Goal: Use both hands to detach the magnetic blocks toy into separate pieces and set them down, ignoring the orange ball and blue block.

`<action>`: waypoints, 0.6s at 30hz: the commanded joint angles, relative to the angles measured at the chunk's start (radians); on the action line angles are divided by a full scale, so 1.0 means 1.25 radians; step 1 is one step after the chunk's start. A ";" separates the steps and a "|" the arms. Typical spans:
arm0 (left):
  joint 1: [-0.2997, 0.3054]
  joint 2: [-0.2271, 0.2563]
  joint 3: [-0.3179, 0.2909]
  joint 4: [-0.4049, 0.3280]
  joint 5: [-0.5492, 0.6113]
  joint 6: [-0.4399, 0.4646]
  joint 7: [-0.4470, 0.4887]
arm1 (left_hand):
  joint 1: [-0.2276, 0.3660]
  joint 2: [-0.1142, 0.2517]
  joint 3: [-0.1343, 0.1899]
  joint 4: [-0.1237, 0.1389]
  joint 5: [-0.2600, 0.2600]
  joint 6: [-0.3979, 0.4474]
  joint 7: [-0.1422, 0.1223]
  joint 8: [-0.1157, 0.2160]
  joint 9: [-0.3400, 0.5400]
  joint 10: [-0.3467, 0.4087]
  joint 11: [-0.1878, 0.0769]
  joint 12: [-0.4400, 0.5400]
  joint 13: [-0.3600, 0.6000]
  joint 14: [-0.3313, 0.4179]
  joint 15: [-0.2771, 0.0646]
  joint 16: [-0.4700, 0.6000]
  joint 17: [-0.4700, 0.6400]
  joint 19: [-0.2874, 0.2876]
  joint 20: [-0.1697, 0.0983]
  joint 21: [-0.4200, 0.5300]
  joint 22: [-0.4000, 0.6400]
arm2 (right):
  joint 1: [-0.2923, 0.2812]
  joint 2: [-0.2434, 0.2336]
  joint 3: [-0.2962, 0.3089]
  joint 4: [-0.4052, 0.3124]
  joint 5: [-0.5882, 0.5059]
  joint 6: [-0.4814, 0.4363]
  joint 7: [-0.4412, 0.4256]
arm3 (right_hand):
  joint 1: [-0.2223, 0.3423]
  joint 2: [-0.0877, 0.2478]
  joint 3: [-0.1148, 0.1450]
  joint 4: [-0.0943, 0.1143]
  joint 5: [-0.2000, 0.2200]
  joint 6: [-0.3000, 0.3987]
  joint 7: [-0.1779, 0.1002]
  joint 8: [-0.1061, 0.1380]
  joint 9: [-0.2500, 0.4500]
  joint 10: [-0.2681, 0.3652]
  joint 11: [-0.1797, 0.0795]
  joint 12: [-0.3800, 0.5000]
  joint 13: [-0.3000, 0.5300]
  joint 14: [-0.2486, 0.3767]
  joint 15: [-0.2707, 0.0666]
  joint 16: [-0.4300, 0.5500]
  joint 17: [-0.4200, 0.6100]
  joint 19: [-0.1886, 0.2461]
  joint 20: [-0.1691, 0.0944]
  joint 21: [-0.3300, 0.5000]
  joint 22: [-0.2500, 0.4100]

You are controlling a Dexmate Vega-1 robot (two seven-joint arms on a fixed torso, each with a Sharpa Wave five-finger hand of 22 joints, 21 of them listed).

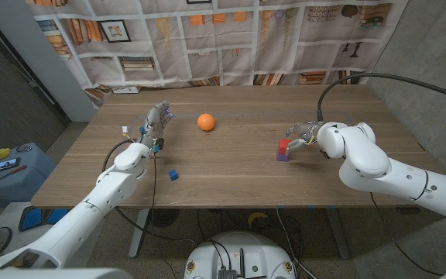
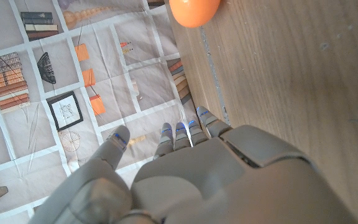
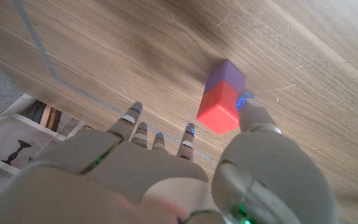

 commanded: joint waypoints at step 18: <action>0.008 0.001 0.002 -0.011 -0.004 0.013 0.009 | -0.011 0.056 0.010 0.000 -0.001 0.007 0.000 0.003 0.004 0.010 0.001 0.003 0.005 0.007 0.003 0.002 0.002 0.007 0.003 0.005 0.004 | -0.089 0.098 0.093 0.049 -0.139 0.067 0.058 | 0.073 -0.014 0.007 0.003 -0.010 0.100 -0.005 0.059 0.009 0.038 -0.011 0.010 0.002 0.020 -0.005 0.007 0.000 0.026 -0.004 0.006 0.003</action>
